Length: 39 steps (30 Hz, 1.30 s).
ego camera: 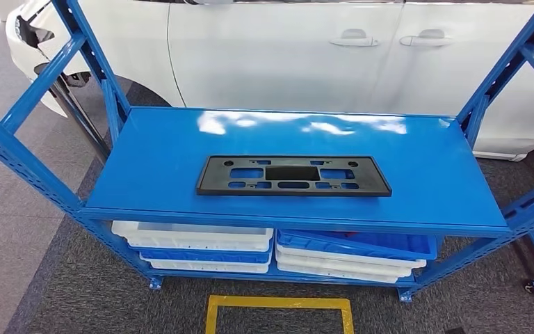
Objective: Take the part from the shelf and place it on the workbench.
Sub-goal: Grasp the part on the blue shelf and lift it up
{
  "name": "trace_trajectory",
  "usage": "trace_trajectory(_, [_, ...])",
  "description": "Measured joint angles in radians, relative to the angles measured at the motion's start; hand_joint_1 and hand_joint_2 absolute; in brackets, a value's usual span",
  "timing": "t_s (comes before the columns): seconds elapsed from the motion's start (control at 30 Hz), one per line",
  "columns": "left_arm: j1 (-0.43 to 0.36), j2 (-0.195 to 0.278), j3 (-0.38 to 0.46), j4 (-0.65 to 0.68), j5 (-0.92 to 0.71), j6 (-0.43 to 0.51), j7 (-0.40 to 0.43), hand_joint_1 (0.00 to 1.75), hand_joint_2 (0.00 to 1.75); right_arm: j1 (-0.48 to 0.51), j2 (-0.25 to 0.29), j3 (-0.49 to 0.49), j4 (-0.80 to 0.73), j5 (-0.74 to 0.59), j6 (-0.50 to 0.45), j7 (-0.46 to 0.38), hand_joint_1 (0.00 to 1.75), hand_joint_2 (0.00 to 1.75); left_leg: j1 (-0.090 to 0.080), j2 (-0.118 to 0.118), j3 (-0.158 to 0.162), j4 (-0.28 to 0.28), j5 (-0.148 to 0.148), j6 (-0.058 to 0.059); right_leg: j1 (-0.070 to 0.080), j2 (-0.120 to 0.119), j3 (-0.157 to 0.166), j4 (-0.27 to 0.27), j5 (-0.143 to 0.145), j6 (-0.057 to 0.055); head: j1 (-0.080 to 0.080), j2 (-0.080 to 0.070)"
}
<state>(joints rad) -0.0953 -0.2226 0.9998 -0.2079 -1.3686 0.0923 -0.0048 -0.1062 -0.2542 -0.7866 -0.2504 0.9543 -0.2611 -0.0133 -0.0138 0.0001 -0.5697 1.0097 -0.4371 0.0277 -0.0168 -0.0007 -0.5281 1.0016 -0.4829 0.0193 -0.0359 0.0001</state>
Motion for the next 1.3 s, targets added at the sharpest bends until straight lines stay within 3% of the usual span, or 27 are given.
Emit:
trace_trajectory(0.03, [0.0,0.0,0.0,0.0,-0.001,0.0,0.001,0.0,0.0,0.005,0.012,-0.002,0.002,0.0,0.002,0.0,0.0,0.0,0.001,0.0,-0.004,0.007,-0.007,-0.006,-0.002,-0.001,-0.002,-0.003,0.005,-0.007,0.0,0.0])
trace_trajectory(0.1, [0.0,0.001,0.0,0.0,-0.002,0.001,0.002,0.0,0.0,0.01,0.037,-0.003,0.006,0.0,0.003,0.0,0.0,0.0,0.004,-0.001,-0.032,0.073,-0.06,-0.018,-0.007,-0.003,-0.011,-0.008,0.016,-0.02,0.0,0.0])
trace_trajectory(0.17, [0.001,0.001,0.0,0.0,-0.002,0.003,-0.001,0.0,0.0,0.017,0.056,-0.003,0.01,0.0,0.003,0.0,0.0,0.0,0.009,-0.002,-0.082,0.204,-0.14,-0.027,-0.006,-0.004,-0.023,-0.008,0.022,-0.024,0.0,0.0])
trace_trajectory(0.2, [0.001,0.001,0.0,0.0,-0.002,0.004,-0.003,0.0,0.0,0.021,0.063,-0.003,0.012,0.0,0.003,0.0,0.0,0.0,0.012,-0.002,-0.101,0.258,-0.164,-0.031,-0.006,-0.004,-0.029,-0.008,0.026,-0.024,0.0,0.0])
trace_trajectory(0.23, [0.002,0.002,0.0,0.0,-0.003,0.004,-0.005,0.0,0.0,0.023,0.068,-0.004,0.013,0.0,0.003,0.0,0.0,0.0,0.014,-0.001,-0.104,0.282,-0.169,-0.032,-0.006,-0.004,-0.033,-0.007,0.029,-0.022,0.0,0.0])
trace_trajectory(0.27, [0.003,0.002,0.0,0.0,-0.004,0.005,-0.006,0.0,0.0,0.025,0.07,-0.005,0.014,0.0,0.004,0.0,0.0,0.0,0.016,-0.001,-0.086,0.265,-0.155,-0.033,-0.006,-0.004,-0.036,-0.007,0.033,-0.02,0.0,0.0])
trace_trajectory(0.33, [0.002,0.003,0.0,0.0,-0.005,0.005,-0.006,0.0,0.0,0.026,0.073,-0.008,0.015,0.0,0.006,-0.002,0.0,0.0,0.018,-0.001,-0.002,0.13,-0.098,-0.028,-0.007,-0.004,-0.038,-0.006,0.038,-0.014,0.0,0.0])
trace_trajectory(0.4, [-0.001,0.003,0.0,0.0,-0.006,0.003,-0.004,0.0,0.0,0.026,0.075,-0.012,0.016,0.0,0.007,-0.003,0.0,0.0,0.015,-0.002,0.063,0.01,-0.063,-0.02,-0.004,-0.003,-0.04,-0.003,0.044,-0.004,0.0,0.0])
trace_trajectory(0.47, [-0.001,0.003,0.0,0.0,-0.007,0.002,-0.002,0.0,0.0,0.026,0.076,-0.015,0.016,0.0,0.008,-0.005,0.0,0.0,0.012,-0.002,0.069,-0.014,-0.057,-0.012,-0.002,-0.003,-0.045,-0.003,0.052,0.008,0.0,0.0])
trace_trajectory(0.53, [0.0,0.003,0.0,0.0,-0.008,0.002,0.001,0.0,0.0,0.028,0.076,-0.017,0.017,0.0,0.008,-0.008,0.0,0.0,0.012,0.0,0.061,-0.019,-0.044,0.003,-0.005,-0.002,-0.049,0.0,0.052,0.022,0.0,0.0])
trace_trajectory(0.57, [-0.001,0.003,0.0,0.0,-0.008,0.002,0.002,0.0,0.0,0.029,0.076,-0.019,0.017,0.0,0.009,-0.009,0.0,0.0,0.012,0.001,0.056,-0.023,-0.036,0.012,-0.007,-0.001,-0.057,0.016,0.033,0.027,0.0,0.0])
trace_trajectory(0.63, [-0.002,0.002,0.0,0.0,-0.008,0.002,0.002,0.0,0.0,0.031,0.076,-0.022,0.018,0.0,0.009,-0.013,0.0,0.0,0.012,0.004,0.042,-0.027,-0.02,0.026,-0.009,-0.001,-0.091,0.109,-0.045,0.032,0.0,0.0])
trace_trajectory(0.7, [-0.001,0.002,0.0,0.0,-0.008,0.002,0.002,0.0,0.0,0.033,0.076,-0.026,0.018,0.001,0.009,-0.016,0.0,0.0,0.007,0.005,0.021,-0.025,-0.007,0.03,-0.008,0.0,-0.133,0.24,-0.122,0.036,0.0,0.0])
trace_trajectory(0.73, [0.0,0.002,0.0,0.0,-0.008,0.002,0.002,0.0,0.0,0.034,0.076,-0.027,0.018,0.002,0.009,-0.016,0.0,0.0,0.005,0.006,0.01,-0.022,0.0,0.03,-0.007,0.0,-0.136,0.275,-0.135,0.036,0.0,0.0])
trace_trajectory(0.77, [0.0,0.002,0.0,0.0,-0.008,0.002,0.002,0.0,0.0,0.035,0.076,-0.028,0.018,0.002,0.009,-0.016,0.0,0.0,0.003,0.006,0.0,-0.019,0.006,0.03,-0.006,-0.001,-0.121,0.271,-0.128,0.035,0.0,0.0])
trace_trajectory(0.8, [0.001,0.002,0.0,0.0,-0.008,0.002,0.002,0.0,0.0,0.035,0.076,-0.029,0.019,0.002,0.01,-0.016,0.0,0.0,0.002,0.006,-0.01,-0.016,0.011,0.029,-0.005,0.0,-0.085,0.227,-0.106,0.032,0.0,0.0])
trace_trajectory(0.87, [0.0,0.002,0.0,0.0,-0.009,0.002,0.002,0.0,0.0,0.034,0.075,-0.029,0.019,0.002,0.01,-0.017,0.0,0.0,-0.001,0.006,-0.026,-0.008,0.021,0.025,-0.001,-0.001,0.014,0.078,-0.061,0.021,0.0,0.0])
trace_trajectory(0.93, [0.0,0.001,0.0,0.0,-0.01,0.003,0.002,0.0,0.0,0.034,0.074,-0.03,0.019,0.003,0.01,-0.016,0.0,0.0,-0.002,0.006,-0.033,-0.004,0.032,0.016,0.006,-0.001,0.064,-0.009,-0.042,0.01,0.0,0.0])
trace_trajectory(1.03, [0.0,-0.001,0.0,0.0,-0.012,0.003,0.004,0.0,0.0,0.036,0.073,-0.033,0.019,0.003,0.011,-0.016,0.0,0.0,-0.001,0.005,-0.039,-0.004,0.046,-0.002,0.009,-0.003,0.054,-0.024,-0.024,-0.007,0.0,0.0])
trace_trajectory(1.07, [0.001,-0.001,0.0,0.0,-0.012,0.003,0.004,0.0,0.0,0.035,0.073,-0.034,0.019,0.003,0.012,-0.015,0.0,0.0,0.0,0.004,-0.046,0.006,0.032,-0.009,0.006,-0.004,0.047,-0.027,-0.015,-0.014,0.0,0.0])
trace_trajectory(1.13, [0.002,-0.001,0.0,0.0,-0.012,0.003,0.005,0.0,0.0,0.035,0.075,-0.035,0.02,0.003,0.014,-0.015,0.0,0.0,0.005,0.002,-0.074,0.08,-0.042,-0.022,0.002,-0.006,0.026,-0.032,0.005,-0.025,0.0,0.0])
trace_trajectory(1.2, [0.002,-0.001,0.0,0.0,-0.012,0.004,0.005,0.0,0.0,0.037,0.076,-0.036,0.02,0.003,0.015,-0.014,0.0,0.0,0.011,0.002,-0.109,0.207,-0.124,-0.033,0.002,-0.007,0.002,-0.032,0.022,-0.028,0.0,0.0])
trace_trajectory(1.23, [0.002,-0.001,0.0,0.0,-0.012,0.005,0.005,0.0,0.0,0.038,0.076,-0.037,0.02,0.004,0.016,-0.014,0.0,0.0,0.014,0.002,-0.116,0.255,-0.138,-0.037,0.002,-0.008,-0.01,-0.031,0.031,-0.027,0.0,0.0])
trace_trajectory(1.27, [0.003,-0.001,0.0,0.0,-0.012,0.006,0.005,0.0,0.0,0.038,0.076,-0.037,0.02,0.005,0.016,-0.014,0.0,0.0,0.017,0.002,-0.108,0.274,-0.13,-0.039,0.001,-0.009,-0.022,-0.03,0.039,-0.025,0.0,0.0])
trace_trajectory(1.3, [0.003,0.0,0.0,0.0,-0.012,0.007,0.005,0.0,0.0,0.038,0.077,-0.037,0.02,0.005,0.016,-0.014,0.0,0.0,0.02,0.003,-0.081,0.254,-0.105,-0.04,0.001,-0.009,-0.033,-0.028,0.047,-0.023,0.0,0.0])
